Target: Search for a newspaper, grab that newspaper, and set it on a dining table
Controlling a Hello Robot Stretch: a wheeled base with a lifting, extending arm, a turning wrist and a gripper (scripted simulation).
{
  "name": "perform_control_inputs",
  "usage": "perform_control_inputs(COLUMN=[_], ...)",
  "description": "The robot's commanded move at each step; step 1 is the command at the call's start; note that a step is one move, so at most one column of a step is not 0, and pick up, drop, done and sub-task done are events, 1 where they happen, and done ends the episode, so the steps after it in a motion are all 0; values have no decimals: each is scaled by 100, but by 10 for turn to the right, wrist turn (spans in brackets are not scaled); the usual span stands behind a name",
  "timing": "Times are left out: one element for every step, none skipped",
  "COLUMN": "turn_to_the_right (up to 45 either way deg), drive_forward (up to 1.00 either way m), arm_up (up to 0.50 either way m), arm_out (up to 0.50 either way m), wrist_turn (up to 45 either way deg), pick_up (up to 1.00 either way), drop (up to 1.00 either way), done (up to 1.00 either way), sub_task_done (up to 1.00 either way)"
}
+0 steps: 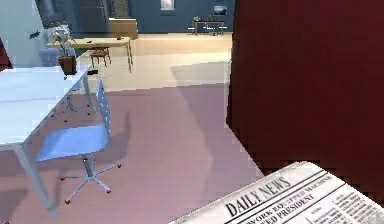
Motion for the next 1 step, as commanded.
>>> perform_control_inputs(turn_to_the_right=[0], drive_forward=[100], arm_up=[0], arm_out=[0], wrist_turn=[0], pick_up=[0], drop=[0], done=[0], sub_task_done=[0])
